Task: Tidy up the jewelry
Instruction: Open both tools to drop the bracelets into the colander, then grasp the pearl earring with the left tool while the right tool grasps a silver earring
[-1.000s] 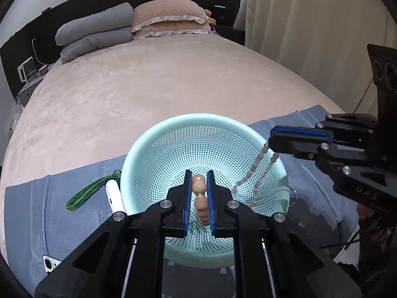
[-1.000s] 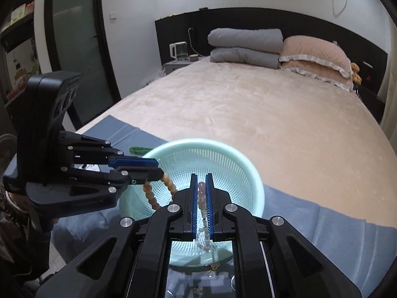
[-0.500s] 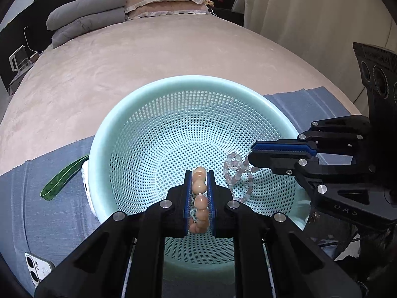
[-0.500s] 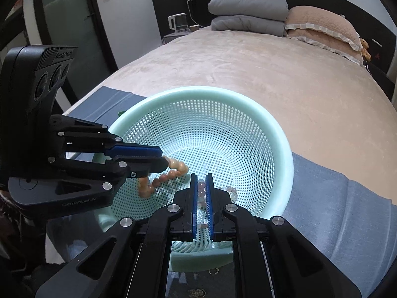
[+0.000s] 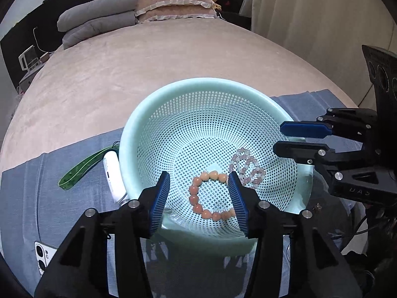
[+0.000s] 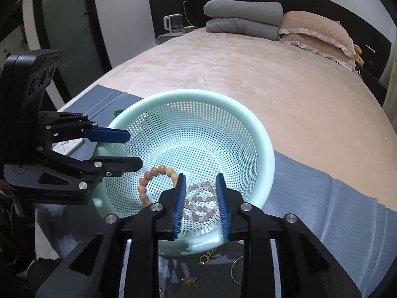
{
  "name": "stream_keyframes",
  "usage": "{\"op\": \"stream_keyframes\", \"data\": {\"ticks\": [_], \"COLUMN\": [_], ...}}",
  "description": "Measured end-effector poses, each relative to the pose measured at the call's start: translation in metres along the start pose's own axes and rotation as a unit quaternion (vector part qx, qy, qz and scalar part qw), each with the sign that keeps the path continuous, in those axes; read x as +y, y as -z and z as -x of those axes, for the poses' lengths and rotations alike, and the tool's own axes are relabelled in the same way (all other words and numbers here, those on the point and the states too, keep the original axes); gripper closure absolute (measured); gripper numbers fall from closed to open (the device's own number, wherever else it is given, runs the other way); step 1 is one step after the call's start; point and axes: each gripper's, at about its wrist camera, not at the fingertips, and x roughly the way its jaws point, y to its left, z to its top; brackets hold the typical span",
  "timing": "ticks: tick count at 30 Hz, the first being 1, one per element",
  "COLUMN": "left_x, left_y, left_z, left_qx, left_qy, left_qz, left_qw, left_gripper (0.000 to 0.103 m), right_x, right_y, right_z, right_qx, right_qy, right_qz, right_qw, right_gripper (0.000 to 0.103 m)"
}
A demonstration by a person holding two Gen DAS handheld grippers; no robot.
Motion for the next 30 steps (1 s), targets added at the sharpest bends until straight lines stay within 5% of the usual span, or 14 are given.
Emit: {"op": "stream_keyframes", "data": {"ticks": [9, 16, 22, 30], "left_x": [-0.005, -0.011, -0.031, -0.057], "left_y": [0.018, 0.042, 0.07, 0.101], "left_z": [0.037, 0.045, 0.037, 0.013], "left_qx": [-0.017, -0.004, 0.018, 0.028], "left_qy": [-0.017, -0.014, 0.036, 0.083], "left_qz": [-0.014, -0.013, -0.034, -0.091], "left_qw": [0.9996, 0.9998, 0.9986, 0.992], "left_gripper": [0.017, 0.012, 0.012, 0.012], "right_x": [0.002, -0.005, -0.012, -0.007], "right_y": [0.009, 0.025, 0.06, 0.109], "right_z": [0.039, 0.053, 0.049, 0.044], "right_qx": [-0.031, -0.023, 0.002, -0.016], "right_qy": [0.029, 0.047, 0.046, 0.028], "right_qz": [0.006, 0.0, 0.002, 0.03], "right_qw": [0.999, 0.999, 0.999, 0.999], "right_gripper": [0.018, 0.017, 0.017, 0.017]}}
